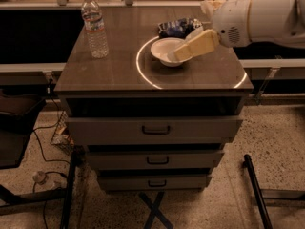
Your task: Pick water bottle
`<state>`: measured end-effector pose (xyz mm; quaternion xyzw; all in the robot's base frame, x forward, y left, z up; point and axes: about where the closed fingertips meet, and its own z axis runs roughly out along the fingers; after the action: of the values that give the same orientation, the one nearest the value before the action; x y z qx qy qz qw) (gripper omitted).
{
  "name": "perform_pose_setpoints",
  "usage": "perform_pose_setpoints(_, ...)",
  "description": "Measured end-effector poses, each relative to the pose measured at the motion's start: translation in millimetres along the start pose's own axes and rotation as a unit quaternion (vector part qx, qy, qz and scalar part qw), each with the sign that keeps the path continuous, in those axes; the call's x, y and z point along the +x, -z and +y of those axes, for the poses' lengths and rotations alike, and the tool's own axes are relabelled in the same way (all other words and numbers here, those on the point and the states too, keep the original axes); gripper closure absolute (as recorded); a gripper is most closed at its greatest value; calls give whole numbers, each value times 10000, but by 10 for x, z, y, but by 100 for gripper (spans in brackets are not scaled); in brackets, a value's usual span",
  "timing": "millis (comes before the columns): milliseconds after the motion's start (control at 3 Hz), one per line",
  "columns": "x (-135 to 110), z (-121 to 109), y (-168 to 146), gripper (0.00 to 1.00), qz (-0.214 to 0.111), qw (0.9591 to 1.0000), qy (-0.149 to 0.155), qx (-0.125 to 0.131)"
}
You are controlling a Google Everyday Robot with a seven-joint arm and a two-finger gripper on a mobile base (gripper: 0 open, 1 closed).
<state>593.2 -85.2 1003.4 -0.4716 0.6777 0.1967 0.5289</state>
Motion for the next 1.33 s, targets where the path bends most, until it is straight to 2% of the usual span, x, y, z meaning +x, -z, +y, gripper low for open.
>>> perform_pose_setpoints(333,20,63,-226,0,-636,9966,-528,-16)
perform_pose_setpoints(667,22,64,-226,0,-629,9967,-521,-18)
perform_pose_setpoints(1333,-11,-69,-1028,0,-1109,9910,-688,-294)
